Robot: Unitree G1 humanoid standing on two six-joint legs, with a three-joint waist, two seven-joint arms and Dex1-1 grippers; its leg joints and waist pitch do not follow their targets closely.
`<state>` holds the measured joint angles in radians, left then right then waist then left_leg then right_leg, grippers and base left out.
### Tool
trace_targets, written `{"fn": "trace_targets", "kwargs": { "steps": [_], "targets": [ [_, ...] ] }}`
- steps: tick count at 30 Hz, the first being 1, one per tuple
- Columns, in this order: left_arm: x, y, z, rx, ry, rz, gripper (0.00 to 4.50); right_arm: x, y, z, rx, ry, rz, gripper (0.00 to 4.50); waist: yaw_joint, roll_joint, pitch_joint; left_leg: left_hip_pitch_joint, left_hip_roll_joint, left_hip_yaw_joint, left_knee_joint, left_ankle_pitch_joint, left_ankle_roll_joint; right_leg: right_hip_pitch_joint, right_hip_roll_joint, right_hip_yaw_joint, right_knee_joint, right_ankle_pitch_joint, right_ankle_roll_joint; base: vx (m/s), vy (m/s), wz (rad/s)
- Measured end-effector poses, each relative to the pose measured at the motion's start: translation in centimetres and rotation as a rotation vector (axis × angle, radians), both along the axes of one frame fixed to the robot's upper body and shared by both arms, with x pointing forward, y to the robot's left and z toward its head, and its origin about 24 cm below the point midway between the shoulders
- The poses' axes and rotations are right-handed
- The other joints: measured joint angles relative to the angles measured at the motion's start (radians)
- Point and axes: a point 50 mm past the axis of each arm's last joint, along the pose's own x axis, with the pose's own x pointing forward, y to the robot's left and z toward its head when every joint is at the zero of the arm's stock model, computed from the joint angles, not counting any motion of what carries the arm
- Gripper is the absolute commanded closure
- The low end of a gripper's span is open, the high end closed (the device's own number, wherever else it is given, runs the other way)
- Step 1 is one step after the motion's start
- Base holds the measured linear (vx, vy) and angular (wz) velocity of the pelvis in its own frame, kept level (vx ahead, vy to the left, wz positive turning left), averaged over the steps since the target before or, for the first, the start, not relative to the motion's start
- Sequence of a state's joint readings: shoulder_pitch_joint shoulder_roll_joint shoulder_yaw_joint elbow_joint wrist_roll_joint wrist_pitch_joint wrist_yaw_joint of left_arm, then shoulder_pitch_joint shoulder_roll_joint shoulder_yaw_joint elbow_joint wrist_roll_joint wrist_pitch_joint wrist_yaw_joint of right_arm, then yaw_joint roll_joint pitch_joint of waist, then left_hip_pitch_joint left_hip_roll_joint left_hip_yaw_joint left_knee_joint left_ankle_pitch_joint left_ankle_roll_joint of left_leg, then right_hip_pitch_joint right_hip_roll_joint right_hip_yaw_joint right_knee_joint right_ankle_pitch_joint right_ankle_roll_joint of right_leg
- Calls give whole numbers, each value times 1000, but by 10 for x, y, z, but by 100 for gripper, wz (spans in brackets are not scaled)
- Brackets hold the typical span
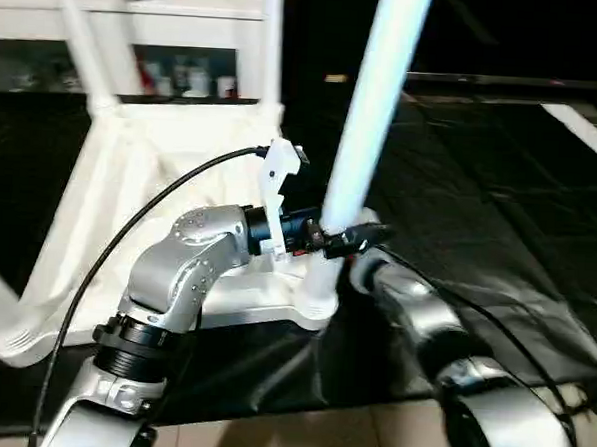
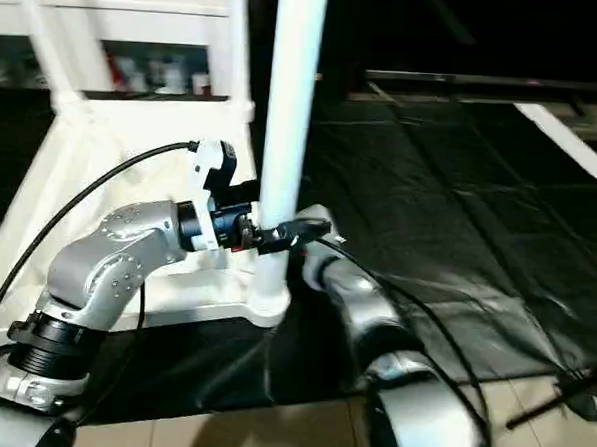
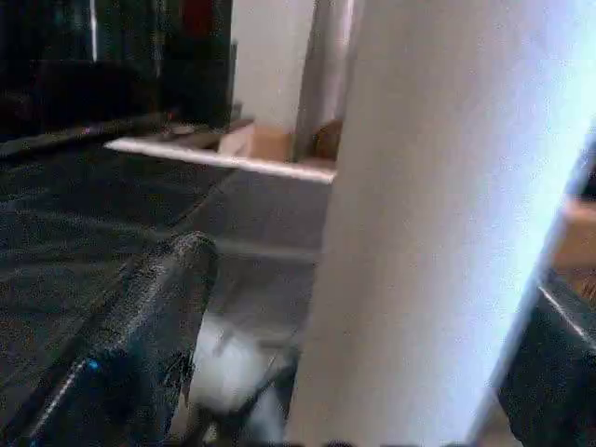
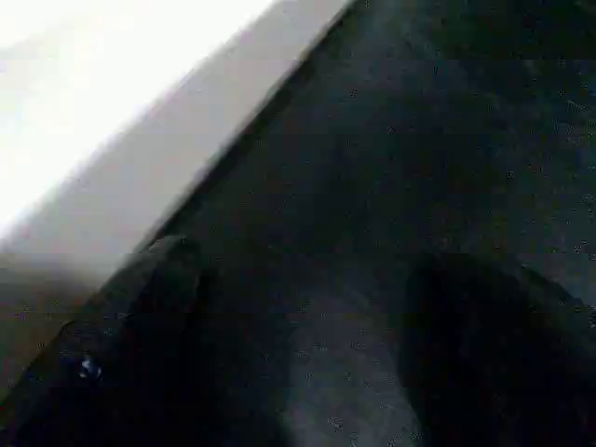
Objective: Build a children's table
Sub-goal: Rotate leg to tighten
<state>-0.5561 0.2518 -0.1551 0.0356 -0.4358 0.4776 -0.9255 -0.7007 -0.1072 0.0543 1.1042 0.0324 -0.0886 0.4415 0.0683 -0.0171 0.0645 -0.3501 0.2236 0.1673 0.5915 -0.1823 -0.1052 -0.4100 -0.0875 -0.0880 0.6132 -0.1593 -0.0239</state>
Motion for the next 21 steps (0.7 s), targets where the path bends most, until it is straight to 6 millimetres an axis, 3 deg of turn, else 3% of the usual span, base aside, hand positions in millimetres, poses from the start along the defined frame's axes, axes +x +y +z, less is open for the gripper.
{"fn": "trace_targets", "kwargs": {
  "steps": [4, 8, 14, 21],
  "targets": [
    [-8, 18, -13, 140, -2, -81, 3, -8, -34, -3, 33, -21, -48, 0, 18, 1, 0, 0, 0, 1, 0, 0, 0, 0, -2, 0, 0, 0, 0, 0, 0, 0],
    [-15, 38, -33, 279, 54, -115, 19, -17, -70, 6, 21, -84, -49, 0, 21, 2, 0, 0, 0, 2, 0, 0, 0, 0, -2, 0, 0, 0, 1, 0, 0, 0],
    [-17, 41, -56, 489, 43, -173, 50, -22, -81, 42, 43, -228, 60, 0, 18, 4, -1, 0, 0, 1, -1, 0, 0, 1, -1, 0, 1, -4, 7, 0, 0, 0],
    [-15, 47, -70, 606, 61, -157, 127, -49, -89, 53, 14, -135, 281, 0, 22, 7, -2, 0, 0, 1, -2, 0, 0, 1, -1, 0, -1, -5, 8, 0, 0, 0]
  ]
}}
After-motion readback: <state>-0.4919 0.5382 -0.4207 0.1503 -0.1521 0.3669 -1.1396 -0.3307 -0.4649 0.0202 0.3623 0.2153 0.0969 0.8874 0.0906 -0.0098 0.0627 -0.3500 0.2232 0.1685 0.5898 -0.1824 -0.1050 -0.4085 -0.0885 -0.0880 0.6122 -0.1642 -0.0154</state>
